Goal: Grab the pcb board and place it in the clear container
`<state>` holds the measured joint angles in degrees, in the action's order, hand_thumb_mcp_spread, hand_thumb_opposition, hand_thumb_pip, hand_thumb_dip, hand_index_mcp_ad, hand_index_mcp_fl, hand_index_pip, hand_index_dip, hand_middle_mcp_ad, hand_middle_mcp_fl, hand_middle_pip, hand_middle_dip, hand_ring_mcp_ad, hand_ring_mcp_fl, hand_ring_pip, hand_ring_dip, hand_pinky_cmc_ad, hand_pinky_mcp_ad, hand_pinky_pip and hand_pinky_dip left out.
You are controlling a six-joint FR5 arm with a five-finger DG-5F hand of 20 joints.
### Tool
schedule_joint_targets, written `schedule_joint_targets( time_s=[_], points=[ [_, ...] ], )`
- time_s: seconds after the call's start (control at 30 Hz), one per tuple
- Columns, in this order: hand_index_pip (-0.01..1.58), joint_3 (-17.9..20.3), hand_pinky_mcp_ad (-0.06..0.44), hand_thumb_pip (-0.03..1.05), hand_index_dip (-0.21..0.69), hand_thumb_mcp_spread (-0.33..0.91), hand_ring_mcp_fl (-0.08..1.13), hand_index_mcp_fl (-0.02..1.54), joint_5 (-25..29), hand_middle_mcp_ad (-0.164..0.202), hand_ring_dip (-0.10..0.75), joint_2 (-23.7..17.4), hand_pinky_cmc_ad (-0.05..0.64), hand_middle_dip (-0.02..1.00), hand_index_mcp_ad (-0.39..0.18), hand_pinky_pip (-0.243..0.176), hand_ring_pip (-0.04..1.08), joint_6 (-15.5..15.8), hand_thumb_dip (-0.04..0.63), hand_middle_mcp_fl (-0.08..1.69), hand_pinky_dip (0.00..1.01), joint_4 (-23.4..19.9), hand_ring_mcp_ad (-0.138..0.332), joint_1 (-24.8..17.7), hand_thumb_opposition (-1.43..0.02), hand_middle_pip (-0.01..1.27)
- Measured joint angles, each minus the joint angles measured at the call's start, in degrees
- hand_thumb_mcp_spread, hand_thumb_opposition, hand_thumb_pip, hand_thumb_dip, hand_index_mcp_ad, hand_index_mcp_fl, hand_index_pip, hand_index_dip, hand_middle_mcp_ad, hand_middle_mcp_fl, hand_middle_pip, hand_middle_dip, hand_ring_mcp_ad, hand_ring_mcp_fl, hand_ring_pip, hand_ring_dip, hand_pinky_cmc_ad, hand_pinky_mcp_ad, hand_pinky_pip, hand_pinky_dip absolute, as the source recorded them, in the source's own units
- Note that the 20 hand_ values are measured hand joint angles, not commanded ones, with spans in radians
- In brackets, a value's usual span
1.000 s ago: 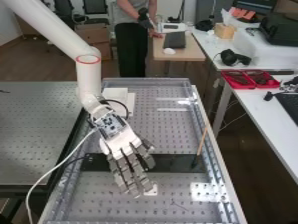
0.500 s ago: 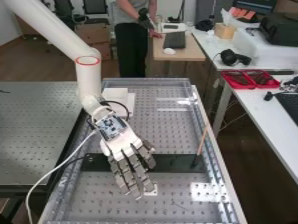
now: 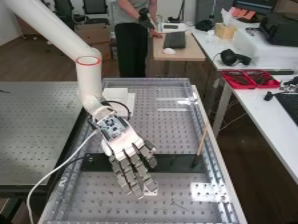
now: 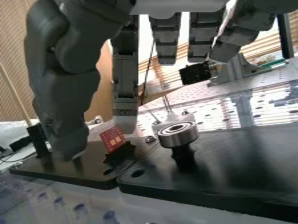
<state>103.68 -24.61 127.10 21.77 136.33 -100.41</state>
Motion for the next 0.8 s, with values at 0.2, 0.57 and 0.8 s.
schedule_joint_targets(
  time_s=[0.2, 0.57, 0.8],
  points=[
    [1.15, -0.1, 0.134, 0.3, 0.251, 0.56, 0.02, 0.42, 0.1, 0.126, 0.017, 0.1, 0.264, 0.15, -0.089, -0.106, 0.08, 0.2, 0.204, 0.0, 0.22, 0.0, 0.176, 0.1, -0.79, 0.14],
    [1.15, 0.1, 0.136, 0.31, 0.251, 0.56, 0.02, 0.42, 0.3, 0.126, 0.021, -0.1, 0.264, 0.15, -0.089, -0.105, 0.08, 1.1, 0.204, 0.0, 0.22, -0.6, 0.175, 0.2, -0.79, 0.14],
    [1.15, 0.4, 0.134, 0.31, 0.251, 0.55, 0.02, 0.44, 0.3, 0.126, 0.021, -0.2, 0.264, 0.15, -0.089, -0.094, 0.08, 1.9, 0.204, -0.01, 0.22, -1.5, 0.175, 0.3, -0.79, 0.14]
  ],
)
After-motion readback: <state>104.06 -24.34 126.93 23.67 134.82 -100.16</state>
